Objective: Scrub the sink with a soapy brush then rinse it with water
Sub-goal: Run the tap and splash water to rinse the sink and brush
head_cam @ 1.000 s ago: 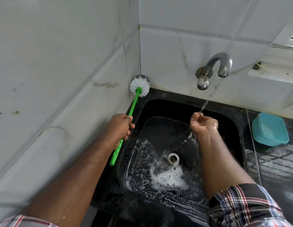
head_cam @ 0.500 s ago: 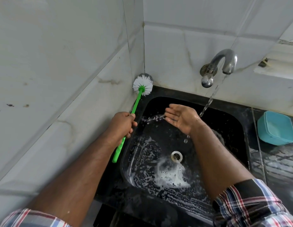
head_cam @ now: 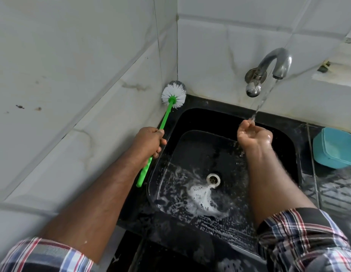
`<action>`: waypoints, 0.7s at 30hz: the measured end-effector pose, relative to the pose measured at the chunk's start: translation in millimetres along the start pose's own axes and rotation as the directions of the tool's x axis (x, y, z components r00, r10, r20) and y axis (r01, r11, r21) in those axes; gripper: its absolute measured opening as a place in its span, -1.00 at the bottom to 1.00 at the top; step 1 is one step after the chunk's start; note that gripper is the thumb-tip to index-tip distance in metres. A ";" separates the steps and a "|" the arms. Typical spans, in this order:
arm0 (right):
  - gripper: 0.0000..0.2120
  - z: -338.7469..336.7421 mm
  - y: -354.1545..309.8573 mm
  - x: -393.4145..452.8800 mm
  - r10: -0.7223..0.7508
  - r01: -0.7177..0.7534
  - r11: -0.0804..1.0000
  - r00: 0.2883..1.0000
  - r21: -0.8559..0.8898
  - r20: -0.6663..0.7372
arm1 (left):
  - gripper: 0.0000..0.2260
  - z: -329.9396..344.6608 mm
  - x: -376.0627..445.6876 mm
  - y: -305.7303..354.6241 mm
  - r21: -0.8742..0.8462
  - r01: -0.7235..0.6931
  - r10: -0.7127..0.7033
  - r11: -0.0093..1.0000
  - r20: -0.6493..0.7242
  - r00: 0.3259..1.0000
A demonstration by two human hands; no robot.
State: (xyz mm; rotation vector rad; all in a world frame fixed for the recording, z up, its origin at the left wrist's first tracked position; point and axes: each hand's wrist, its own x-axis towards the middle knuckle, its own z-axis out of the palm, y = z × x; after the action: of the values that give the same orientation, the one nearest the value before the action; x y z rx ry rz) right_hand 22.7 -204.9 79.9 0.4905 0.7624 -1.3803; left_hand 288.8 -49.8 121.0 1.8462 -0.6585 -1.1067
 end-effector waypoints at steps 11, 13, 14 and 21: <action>-0.74 -6.2 78.9 -28.2 0.466 0.084 0.244 0.864 -0.966 0.192 | -0.87 -2.5 -6.1 1.3 0.029 -0.017 0.017 0.999 0.005 1.000; -0.72 -10.9 71.8 -29.5 0.479 0.068 0.261 0.857 -0.963 0.190 | -0.86 -2.6 -5.6 0.4 0.031 -0.017 0.017 0.999 0.004 1.000; -0.72 -12.1 65.3 -27.0 0.433 0.067 0.288 0.881 -0.955 0.192 | -0.86 -3.0 -5.4 -0.3 0.029 -0.014 0.014 0.999 0.003 1.000; -0.75 -15.0 22.1 -3.3 0.110 -0.001 0.754 0.986 -0.657 0.126 | -0.86 0.0 -6.6 -2.3 0.023 -0.010 0.010 1.000 -0.008 1.000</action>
State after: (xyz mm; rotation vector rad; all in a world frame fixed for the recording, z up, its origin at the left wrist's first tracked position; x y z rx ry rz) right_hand 41.5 -188.7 69.5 -0.1559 1.0293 -0.9853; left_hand 285.8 -43.6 121.9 1.8638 -0.6778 -1.0892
